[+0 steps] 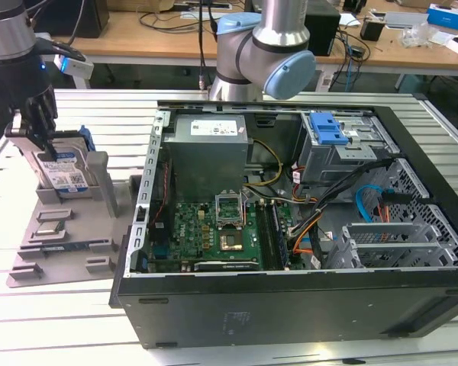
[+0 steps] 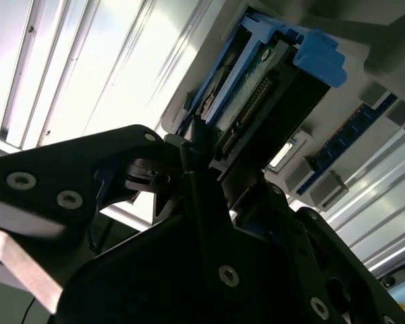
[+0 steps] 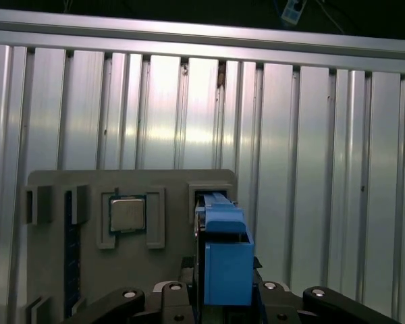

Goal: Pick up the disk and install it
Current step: 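Pick up the disk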

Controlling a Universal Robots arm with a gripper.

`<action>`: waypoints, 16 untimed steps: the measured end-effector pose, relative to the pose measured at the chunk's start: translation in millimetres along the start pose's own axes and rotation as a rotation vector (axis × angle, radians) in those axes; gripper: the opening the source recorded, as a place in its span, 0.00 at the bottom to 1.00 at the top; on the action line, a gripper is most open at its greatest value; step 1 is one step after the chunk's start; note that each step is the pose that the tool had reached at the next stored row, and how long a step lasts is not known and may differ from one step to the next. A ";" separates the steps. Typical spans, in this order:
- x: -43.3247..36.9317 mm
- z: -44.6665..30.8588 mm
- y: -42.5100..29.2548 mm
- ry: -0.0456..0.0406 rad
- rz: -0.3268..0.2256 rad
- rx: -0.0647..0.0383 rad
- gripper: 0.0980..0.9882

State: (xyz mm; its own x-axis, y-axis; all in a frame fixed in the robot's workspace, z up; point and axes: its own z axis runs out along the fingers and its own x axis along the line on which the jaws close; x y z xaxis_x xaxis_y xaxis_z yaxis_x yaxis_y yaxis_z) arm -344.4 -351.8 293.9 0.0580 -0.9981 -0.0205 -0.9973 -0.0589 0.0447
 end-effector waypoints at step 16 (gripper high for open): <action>-4.4 -31.7 1.1 0.0000 0.000 0.000 0.30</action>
State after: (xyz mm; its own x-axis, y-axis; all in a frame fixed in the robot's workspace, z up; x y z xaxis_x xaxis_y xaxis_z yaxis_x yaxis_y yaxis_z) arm -344.3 -348.1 325.7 0.0580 -0.9981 -0.0205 -0.9972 -0.0589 0.0452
